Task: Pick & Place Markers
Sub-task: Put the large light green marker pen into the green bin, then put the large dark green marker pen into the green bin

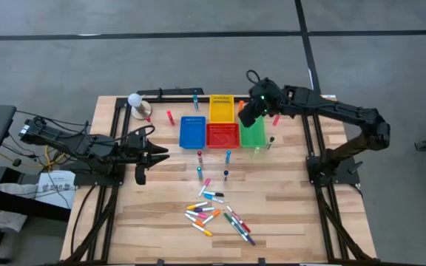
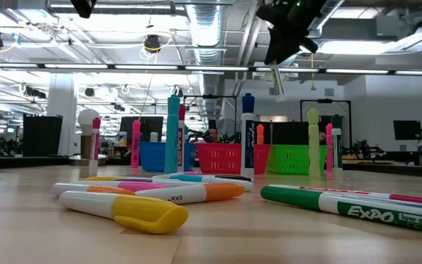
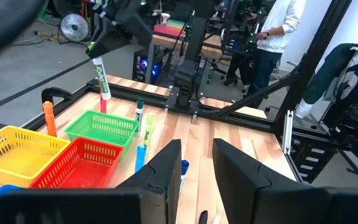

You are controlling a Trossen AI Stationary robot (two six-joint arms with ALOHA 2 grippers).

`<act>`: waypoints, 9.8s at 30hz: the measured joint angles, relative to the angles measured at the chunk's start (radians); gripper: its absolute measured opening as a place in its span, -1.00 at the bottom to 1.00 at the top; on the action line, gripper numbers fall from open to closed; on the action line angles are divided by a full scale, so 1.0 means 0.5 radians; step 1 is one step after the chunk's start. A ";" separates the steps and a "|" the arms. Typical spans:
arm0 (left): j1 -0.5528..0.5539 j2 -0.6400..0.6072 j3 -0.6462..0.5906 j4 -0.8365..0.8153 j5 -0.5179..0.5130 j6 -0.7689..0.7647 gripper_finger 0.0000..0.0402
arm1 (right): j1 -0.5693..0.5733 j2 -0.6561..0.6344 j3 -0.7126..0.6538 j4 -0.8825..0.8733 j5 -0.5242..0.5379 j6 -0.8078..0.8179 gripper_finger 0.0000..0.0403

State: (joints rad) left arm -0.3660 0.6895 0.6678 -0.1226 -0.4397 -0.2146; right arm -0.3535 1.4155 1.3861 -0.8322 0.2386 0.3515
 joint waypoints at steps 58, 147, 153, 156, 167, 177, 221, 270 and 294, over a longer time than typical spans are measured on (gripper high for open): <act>0.000 0.000 0.000 -0.022 0.000 0.000 -0.54 | 0.014 0.419 -0.002 -0.319 -0.062 0.064 -0.64; 0.001 -0.001 0.000 -0.008 -0.013 0.048 -0.54 | 1.084 -0.975 -0.601 -0.333 1.503 0.466 -0.40; 0.000 0.000 0.000 -0.008 -0.033 0.051 -0.54 | 1.415 -1.187 -1.181 0.197 1.607 0.492 -0.41; 0.001 0.000 0.000 -0.008 -0.093 0.054 -0.54 | 1.606 -1.248 -1.390 0.291 1.706 0.643 -0.40; 0.000 -0.001 0.000 0.001 -0.273 0.054 -0.54 | 1.951 -1.325 -1.835 0.316 1.660 0.872 -0.41; 0.001 -0.001 0.000 0.028 -0.273 0.047 -0.54 | 1.851 -1.328 -1.847 0.319 1.668 0.941 -0.40; 0.020 -0.001 0.000 0.053 -0.318 -0.005 -0.54 | 2.110 -1.487 -2.161 -0.006 1.985 1.850 -0.08; 0.018 -0.001 0.000 0.054 -0.325 -0.021 -0.54 | 1.801 -0.516 -2.164 0.596 1.990 2.038 0.01; 0.019 -0.001 0.000 0.055 -0.325 -0.021 -0.54 | 1.807 -1.235 -2.163 0.512 1.725 1.340 -0.19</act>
State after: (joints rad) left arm -0.3565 0.6891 0.6678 -0.0952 -0.6022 -0.2253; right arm 0.5499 0.7980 0.3046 -0.5760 1.1011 1.0214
